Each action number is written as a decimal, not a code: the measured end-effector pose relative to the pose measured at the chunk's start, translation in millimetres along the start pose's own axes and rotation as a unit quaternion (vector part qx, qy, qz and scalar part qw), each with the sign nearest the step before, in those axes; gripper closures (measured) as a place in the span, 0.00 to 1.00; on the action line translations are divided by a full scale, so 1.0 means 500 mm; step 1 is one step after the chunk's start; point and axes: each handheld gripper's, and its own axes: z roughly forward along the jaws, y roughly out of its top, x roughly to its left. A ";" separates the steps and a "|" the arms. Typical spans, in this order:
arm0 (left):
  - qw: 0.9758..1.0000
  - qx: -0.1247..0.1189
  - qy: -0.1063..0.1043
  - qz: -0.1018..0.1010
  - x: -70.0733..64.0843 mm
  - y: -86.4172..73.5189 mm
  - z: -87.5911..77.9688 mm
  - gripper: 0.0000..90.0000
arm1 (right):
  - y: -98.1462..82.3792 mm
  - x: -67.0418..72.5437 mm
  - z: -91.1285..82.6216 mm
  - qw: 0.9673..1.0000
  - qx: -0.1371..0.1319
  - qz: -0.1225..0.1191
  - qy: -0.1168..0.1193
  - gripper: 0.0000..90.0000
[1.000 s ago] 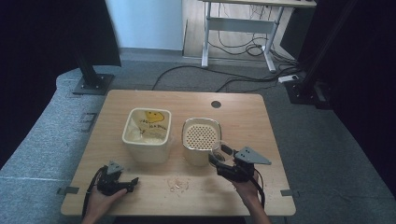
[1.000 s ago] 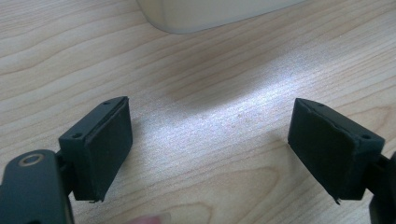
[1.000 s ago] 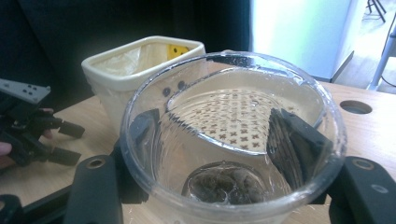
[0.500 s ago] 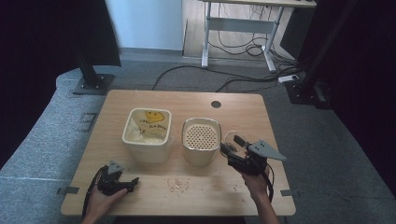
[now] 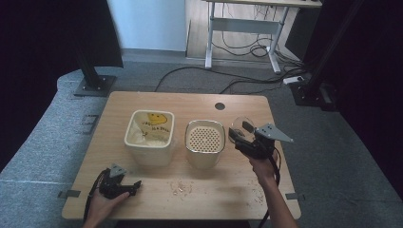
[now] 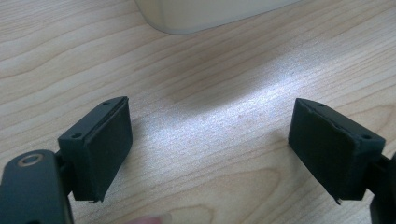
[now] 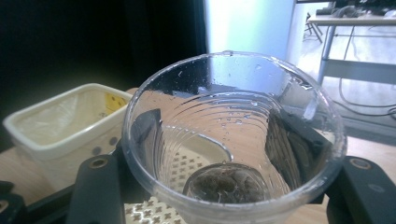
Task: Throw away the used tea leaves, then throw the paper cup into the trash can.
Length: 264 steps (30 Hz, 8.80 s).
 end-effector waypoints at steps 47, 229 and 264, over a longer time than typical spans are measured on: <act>1.000 -0.001 -0.006 0.003 0.004 -0.001 -0.001 0.16 | 0.045 0.055 0.114 0.961 0.109 -0.235 -0.097 0.42; 1.000 -0.002 -0.008 0.018 0.005 -0.004 0.000 0.14 | 0.105 0.218 0.307 0.984 0.097 -0.071 0.131 0.18; 1.000 -0.009 -0.003 0.016 0.005 0.002 0.012 0.09 | -0.238 -0.023 -0.059 0.996 0.093 0.003 0.013 0.28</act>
